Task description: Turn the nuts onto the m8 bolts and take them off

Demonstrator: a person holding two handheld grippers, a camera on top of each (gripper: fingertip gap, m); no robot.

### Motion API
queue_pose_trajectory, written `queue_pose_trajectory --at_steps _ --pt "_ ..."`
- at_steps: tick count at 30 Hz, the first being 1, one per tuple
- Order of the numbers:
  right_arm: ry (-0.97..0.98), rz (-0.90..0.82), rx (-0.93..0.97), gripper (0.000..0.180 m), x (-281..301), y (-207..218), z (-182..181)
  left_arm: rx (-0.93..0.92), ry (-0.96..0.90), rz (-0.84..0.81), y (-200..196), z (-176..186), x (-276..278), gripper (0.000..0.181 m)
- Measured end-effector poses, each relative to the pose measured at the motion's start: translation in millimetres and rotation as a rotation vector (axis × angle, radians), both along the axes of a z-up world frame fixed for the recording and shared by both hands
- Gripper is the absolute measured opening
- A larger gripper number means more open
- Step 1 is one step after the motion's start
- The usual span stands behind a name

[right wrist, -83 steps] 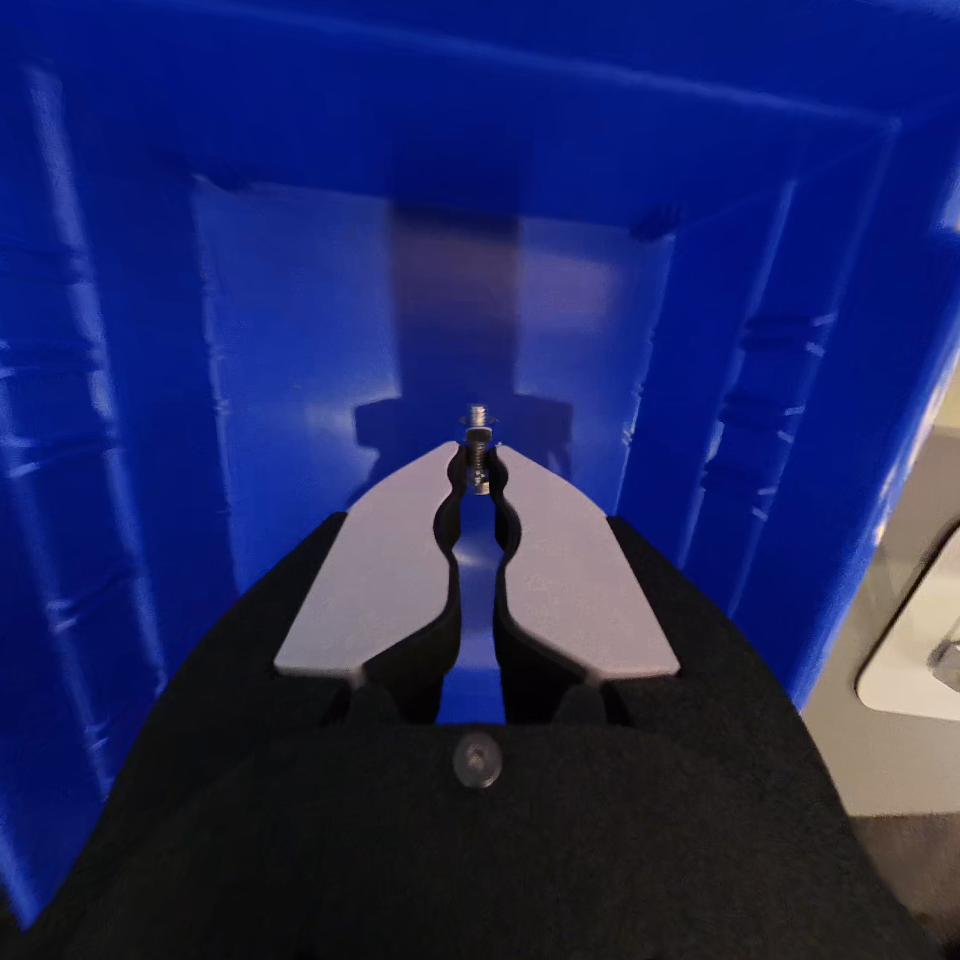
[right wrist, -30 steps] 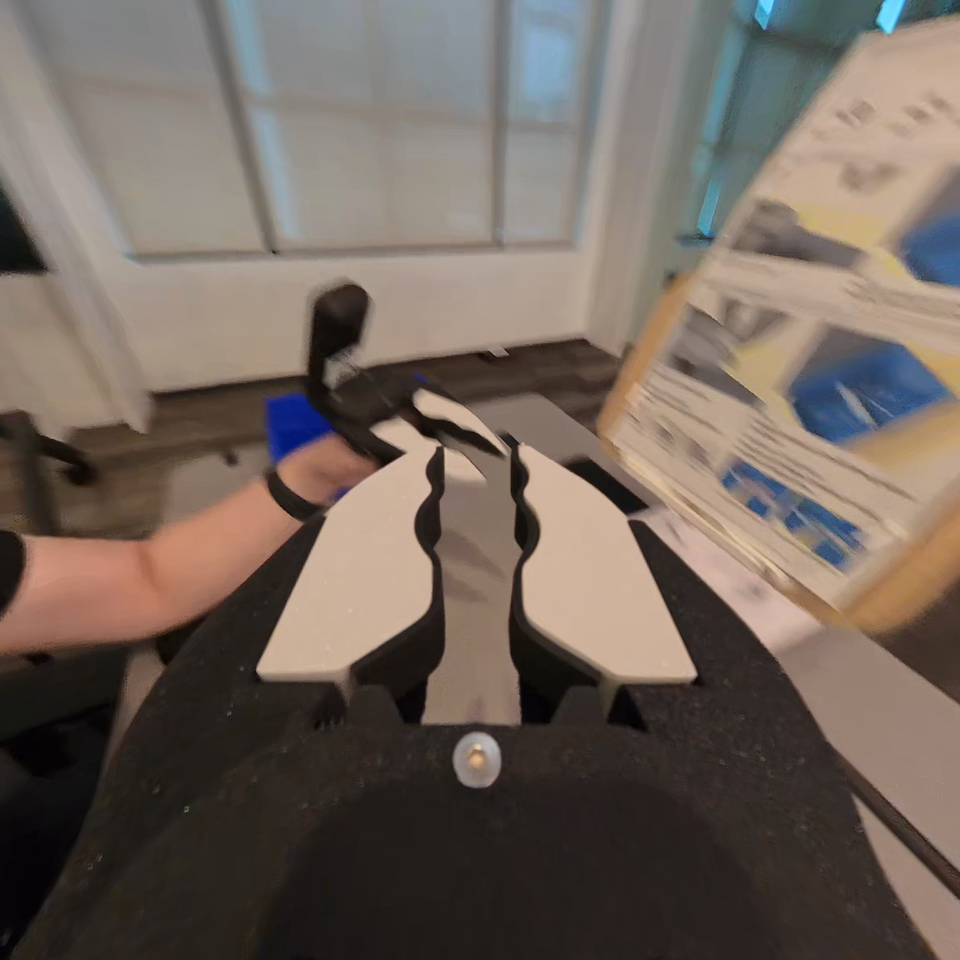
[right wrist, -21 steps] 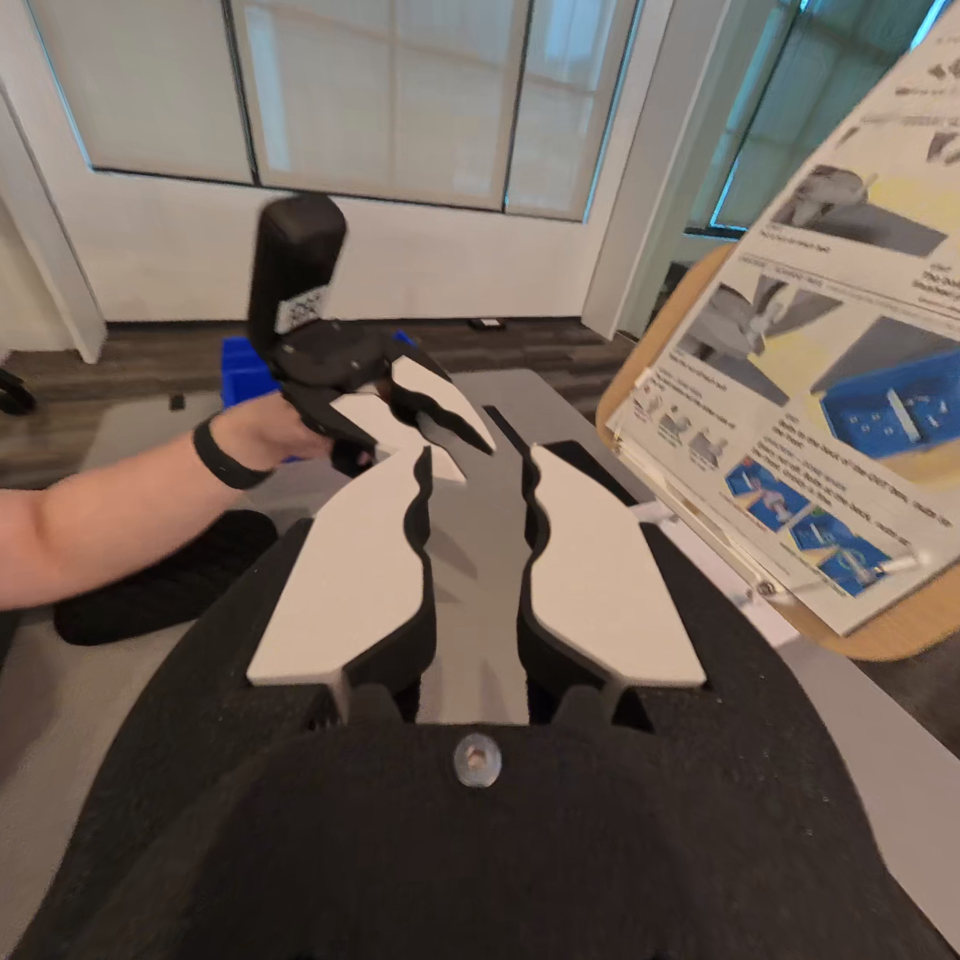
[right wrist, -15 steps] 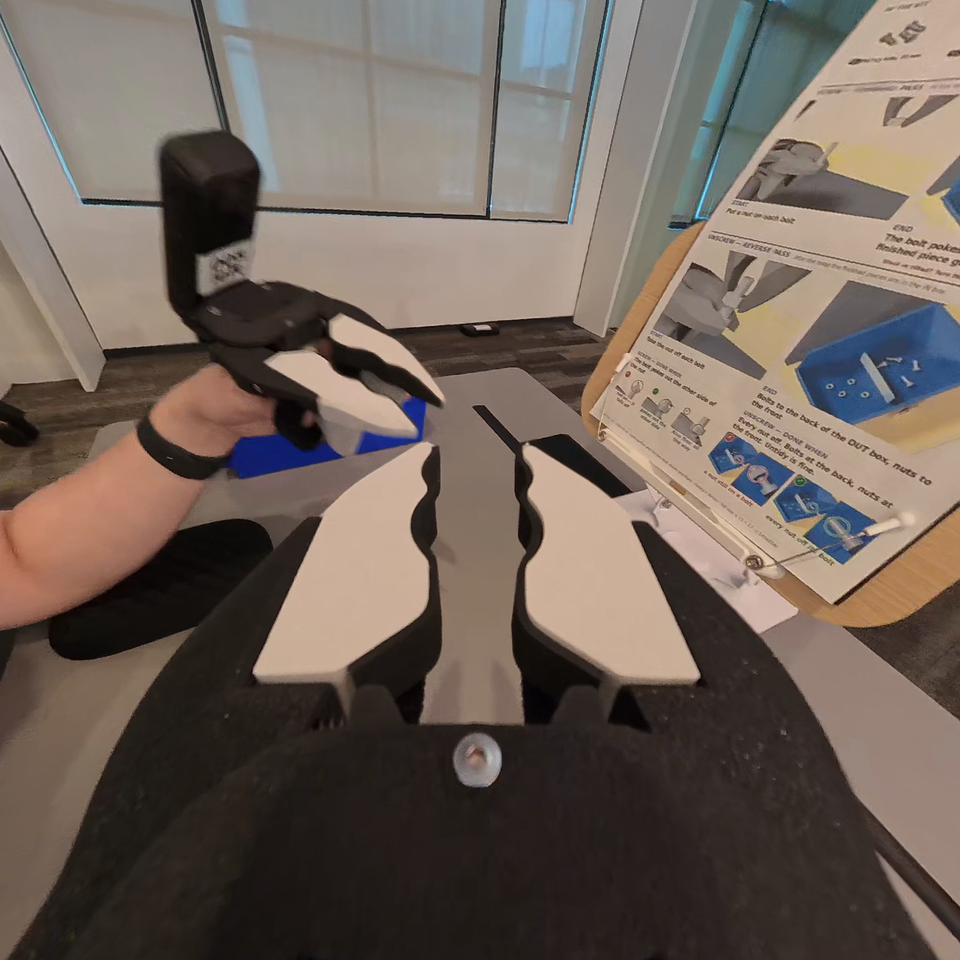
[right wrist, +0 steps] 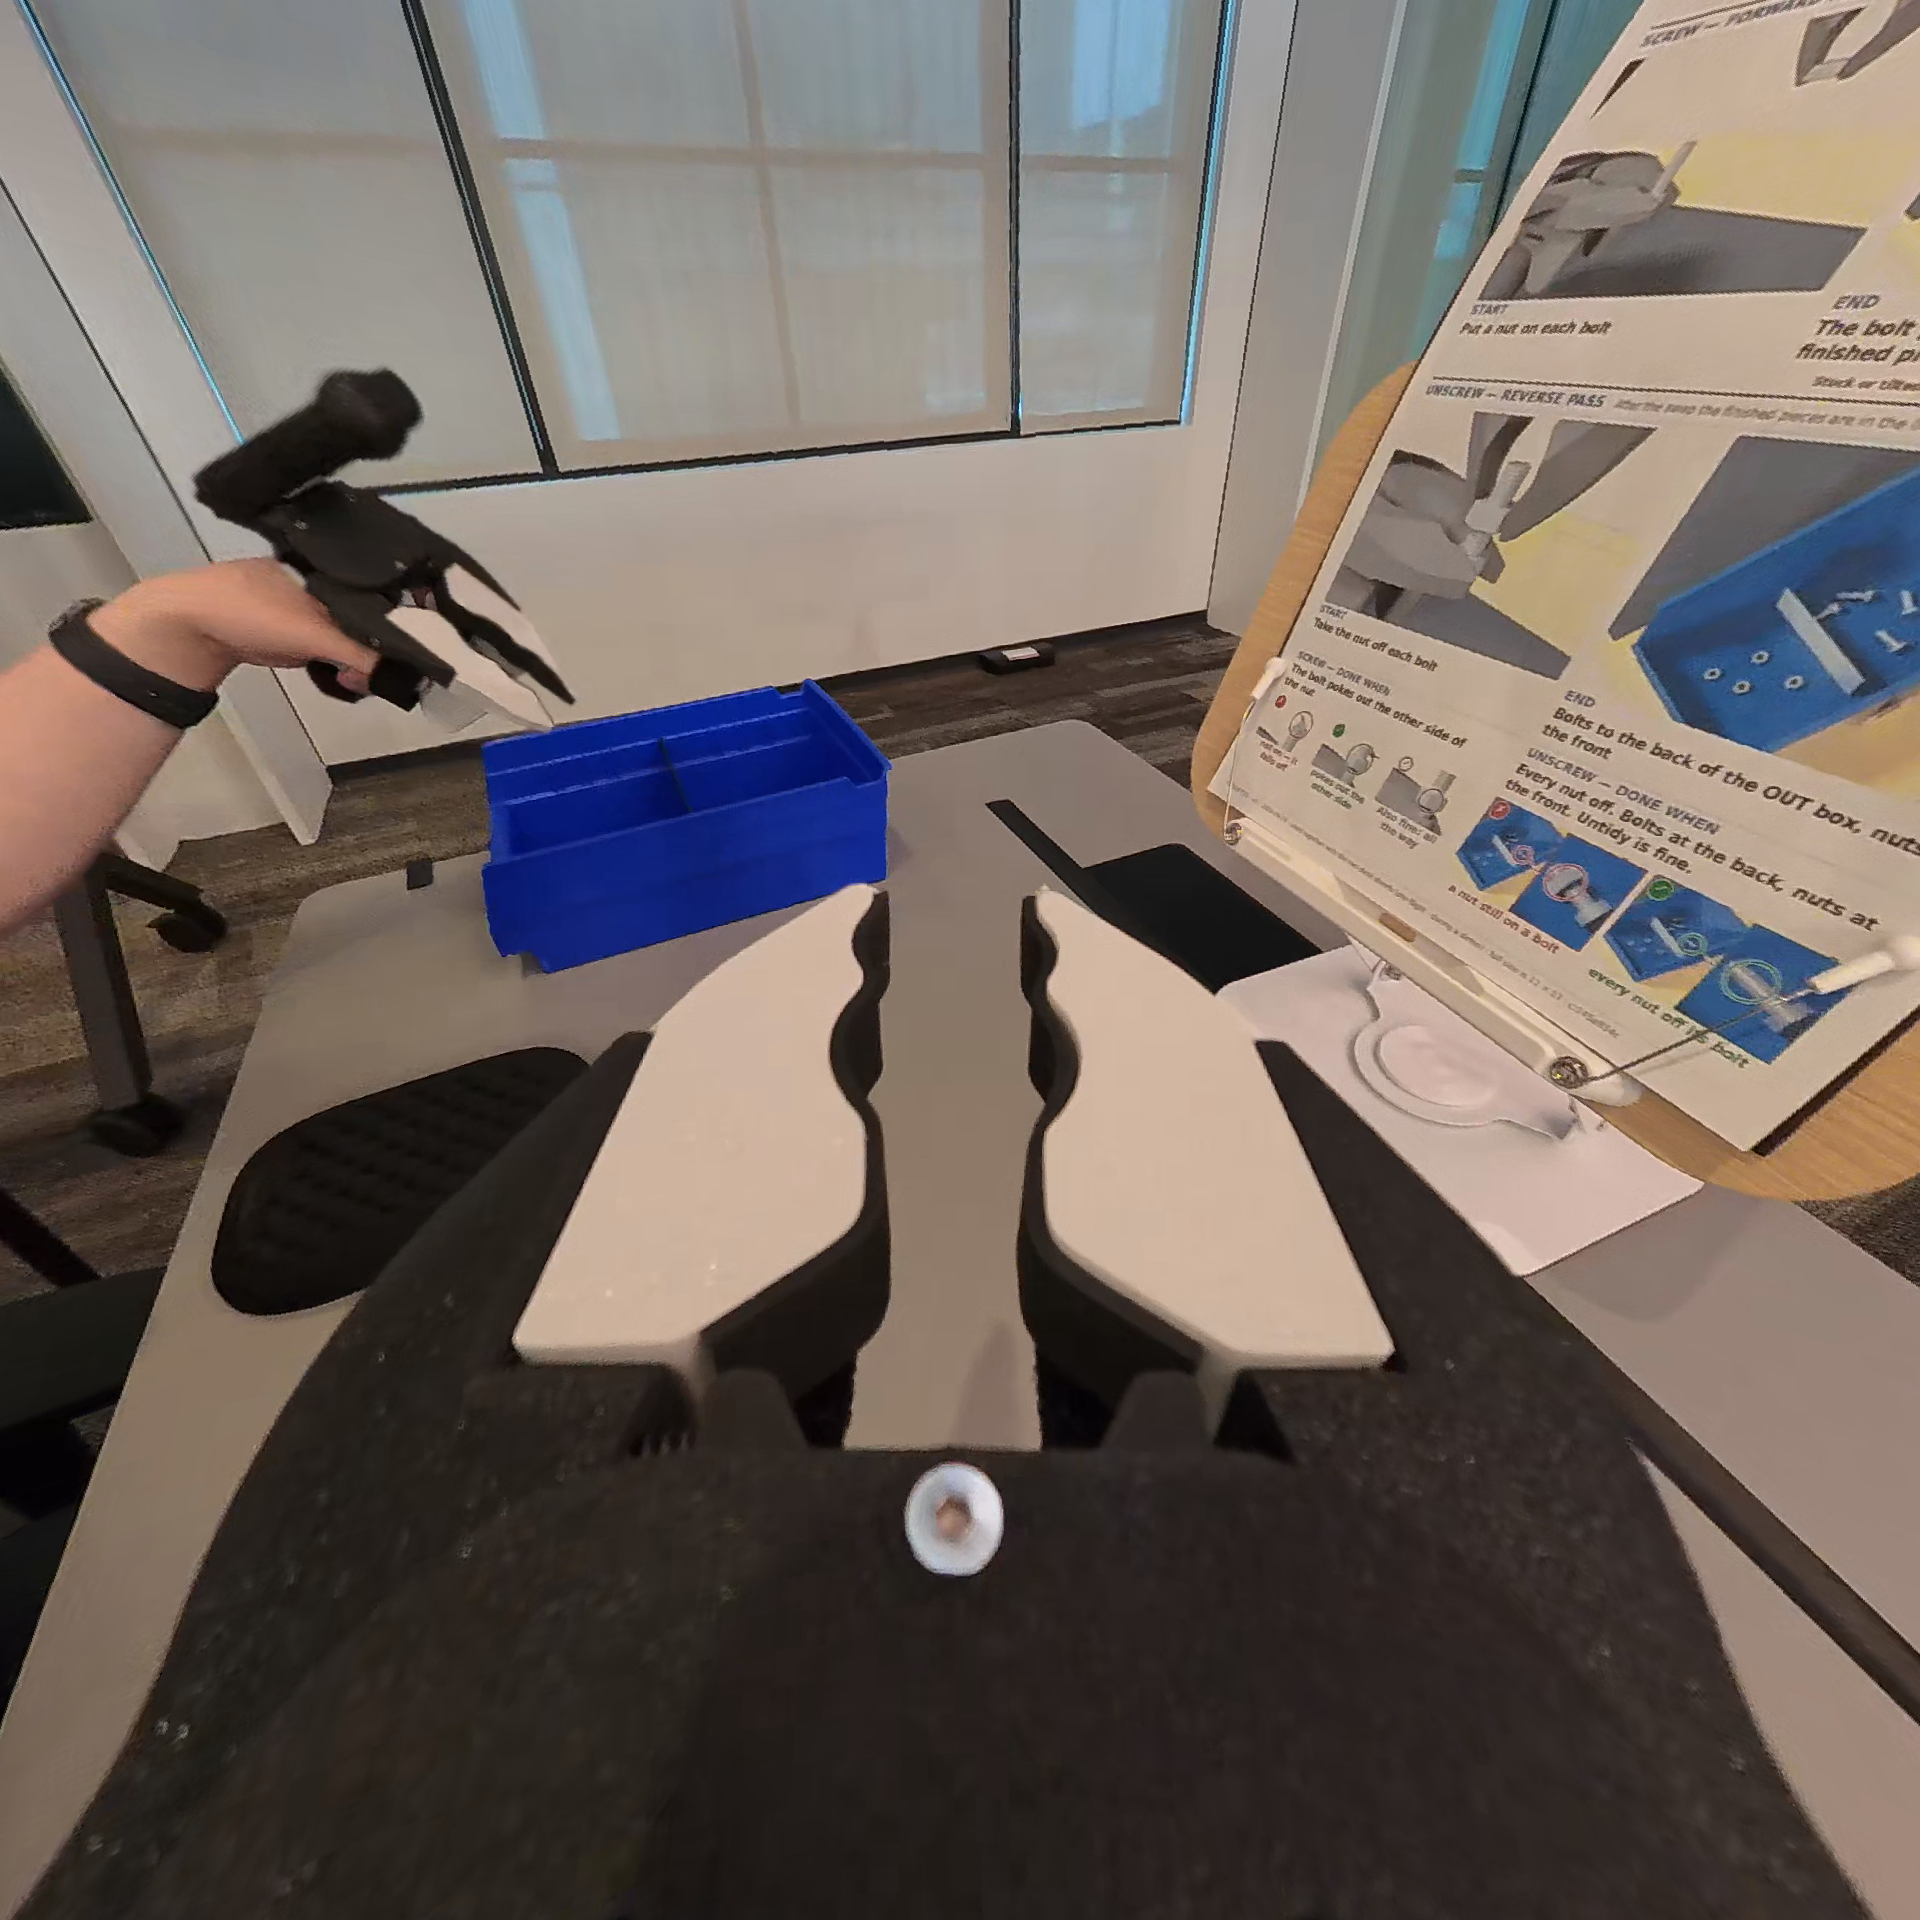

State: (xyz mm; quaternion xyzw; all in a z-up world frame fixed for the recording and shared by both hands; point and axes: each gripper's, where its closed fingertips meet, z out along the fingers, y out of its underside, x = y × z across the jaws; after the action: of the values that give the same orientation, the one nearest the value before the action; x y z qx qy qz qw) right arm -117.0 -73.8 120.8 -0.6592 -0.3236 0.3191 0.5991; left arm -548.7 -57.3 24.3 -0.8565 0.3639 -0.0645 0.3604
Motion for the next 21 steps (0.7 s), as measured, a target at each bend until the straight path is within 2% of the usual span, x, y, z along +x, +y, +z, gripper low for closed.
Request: queue_pose_trajectory --at_steps 4,9,14,21 --pt "-0.043 -0.001 -0.006 0.023 -3 -1 -5 -0.244 0.127 0.076 -6 -65 -58 0.023" --pt "-0.095 -0.005 -0.016 0.024 -3 -1 -13 -0.372 0.163 0.122 3 -115 -68 0.021" --pt "-0.11 -0.003 -0.033 0.024 -2 -1 -18 -0.469 0.204 0.219 15 -144 -67 0.022" --pt "-0.136 0.003 -0.038 0.024 -3 0 -21 -0.526 0.314 0.221 14 -162 -71 0.031"
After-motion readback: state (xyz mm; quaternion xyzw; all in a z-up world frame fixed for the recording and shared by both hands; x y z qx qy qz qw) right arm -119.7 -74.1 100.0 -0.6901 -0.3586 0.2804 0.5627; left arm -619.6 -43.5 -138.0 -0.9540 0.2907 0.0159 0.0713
